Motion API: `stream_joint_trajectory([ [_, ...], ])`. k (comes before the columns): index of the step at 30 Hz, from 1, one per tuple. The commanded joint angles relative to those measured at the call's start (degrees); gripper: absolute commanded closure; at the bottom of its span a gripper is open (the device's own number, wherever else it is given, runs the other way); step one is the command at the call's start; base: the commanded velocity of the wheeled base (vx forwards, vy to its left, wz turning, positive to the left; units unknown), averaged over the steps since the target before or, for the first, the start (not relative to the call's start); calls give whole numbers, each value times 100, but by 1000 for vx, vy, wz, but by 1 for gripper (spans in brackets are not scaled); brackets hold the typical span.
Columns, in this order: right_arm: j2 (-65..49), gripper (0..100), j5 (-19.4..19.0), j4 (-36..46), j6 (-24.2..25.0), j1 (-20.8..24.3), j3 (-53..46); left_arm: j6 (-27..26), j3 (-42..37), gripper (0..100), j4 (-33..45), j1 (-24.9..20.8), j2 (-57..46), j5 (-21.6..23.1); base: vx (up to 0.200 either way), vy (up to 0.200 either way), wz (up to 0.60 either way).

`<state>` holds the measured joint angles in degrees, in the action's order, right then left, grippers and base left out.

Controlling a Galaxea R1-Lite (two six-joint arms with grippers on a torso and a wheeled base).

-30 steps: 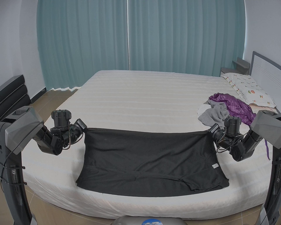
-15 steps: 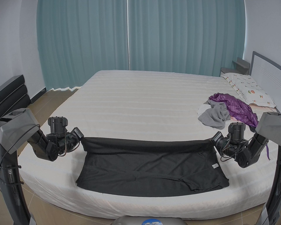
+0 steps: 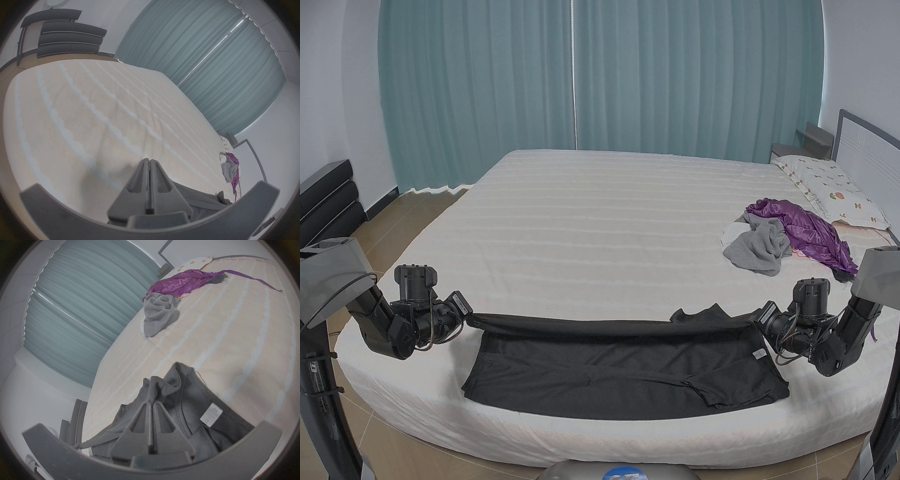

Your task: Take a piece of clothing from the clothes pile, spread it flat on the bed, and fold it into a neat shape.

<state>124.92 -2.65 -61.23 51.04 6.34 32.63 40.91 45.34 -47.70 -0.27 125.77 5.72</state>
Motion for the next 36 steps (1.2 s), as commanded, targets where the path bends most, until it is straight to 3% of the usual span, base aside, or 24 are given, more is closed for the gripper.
stream_joint_trajectory([
  [1,-29,100,1,-161,-59,25,-293,-4,-201,100,-2,0,-105,0,0,0,0],
  [11,-64,100,-8,-635,-226,78,-864,-233,-561,100,-11,9,-299,8,0,0,0],
  [31,191,100,-87,-679,-428,201,-1233,-312,-1150,100,-37,-17,-167,0,0,0,0],
  [32,200,100,-87,-679,-428,201,-1233,-312,-1150,0,-46,-17,-167,0,0,0,0],
  [36,235,100,-87,-688,-481,192,-1224,-312,-1194,0,-169,-26,-114,0,0,0,0],
])
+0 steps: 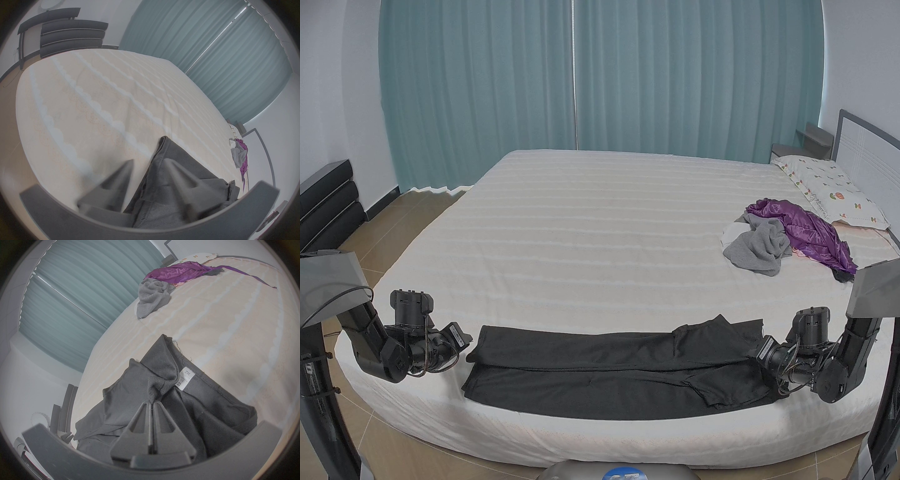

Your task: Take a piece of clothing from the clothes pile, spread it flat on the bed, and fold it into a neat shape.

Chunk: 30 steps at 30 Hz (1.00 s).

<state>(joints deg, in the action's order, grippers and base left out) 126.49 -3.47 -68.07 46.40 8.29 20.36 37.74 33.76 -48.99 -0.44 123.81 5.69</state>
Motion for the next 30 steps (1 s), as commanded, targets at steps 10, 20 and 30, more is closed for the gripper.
stream_joint_trajectory([
  [10,-502,0,-162,-119,45,-196,82,102,254,0,-163,9,21,20,0,0,0],
  [20,-239,0,-1164,233,45,-952,944,111,1731,0,663,-44,636,529,0,0,0],
  [30,-63,0,-1832,145,686,-1277,1137,119,1986,0,821,9,891,907,0,0,0],
])
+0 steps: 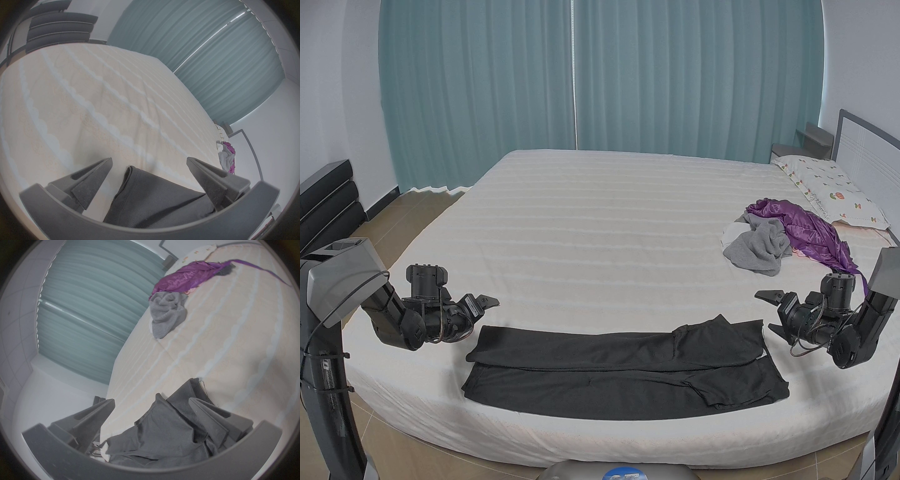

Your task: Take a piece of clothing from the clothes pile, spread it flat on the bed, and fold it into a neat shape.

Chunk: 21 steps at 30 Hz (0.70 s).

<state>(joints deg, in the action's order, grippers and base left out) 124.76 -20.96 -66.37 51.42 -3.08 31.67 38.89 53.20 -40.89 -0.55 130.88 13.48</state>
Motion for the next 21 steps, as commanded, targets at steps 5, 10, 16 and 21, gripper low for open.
stream_joint_trajectory([
  [5,75,0,-75,-43,246,-193,-152,-4,-29,0,2,-24,245,128,0,0,0],
  [10,75,0,-75,-52,254,-272,-267,-4,-108,0,-7,-33,245,137,0,0,0],
  [16,66,0,-84,-52,263,-272,-302,-22,-143,0,-25,-77,245,137,0,0,0],
  [21,101,0,-84,-43,263,-272,-302,-30,-170,0,-42,-121,245,137,0,0,0],
])
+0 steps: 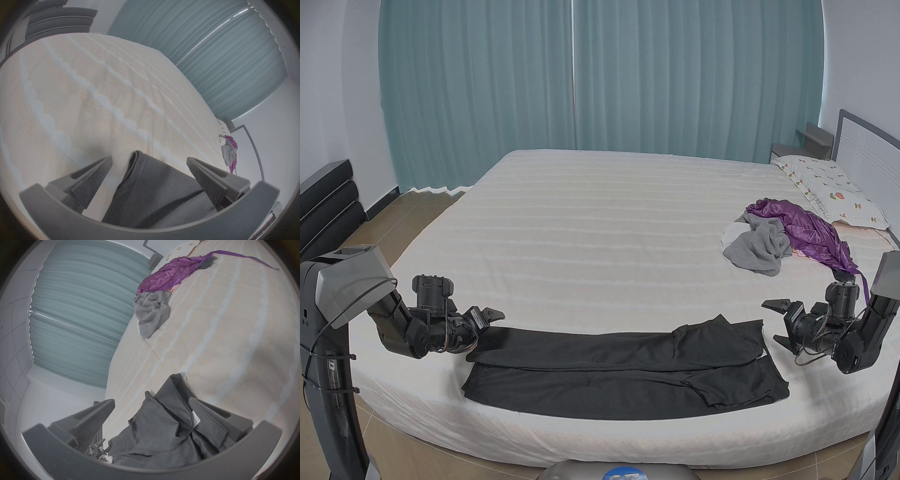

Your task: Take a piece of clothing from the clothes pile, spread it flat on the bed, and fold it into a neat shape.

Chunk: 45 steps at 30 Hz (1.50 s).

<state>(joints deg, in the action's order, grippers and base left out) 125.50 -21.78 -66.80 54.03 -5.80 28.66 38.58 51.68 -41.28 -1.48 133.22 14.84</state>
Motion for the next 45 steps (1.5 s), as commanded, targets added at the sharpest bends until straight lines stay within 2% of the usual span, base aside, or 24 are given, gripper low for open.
stream_joint_trajectory([
  [1,36,0,-1,1,2,0,-10,0,-17,0,-3,-55,20,2,0,0,0],
  [31,1,0,-1,-8,2,9,-54,-44,-17,0,-12,-81,73,-60,0,0,0],
  [32,9,0,8,-8,2,9,-54,-44,0,100,-12,-81,73,-69,0,0,0],
  [45,53,0,60,10,2,123,157,35,-26,100,-21,24,55,-130,0,0,0],
])
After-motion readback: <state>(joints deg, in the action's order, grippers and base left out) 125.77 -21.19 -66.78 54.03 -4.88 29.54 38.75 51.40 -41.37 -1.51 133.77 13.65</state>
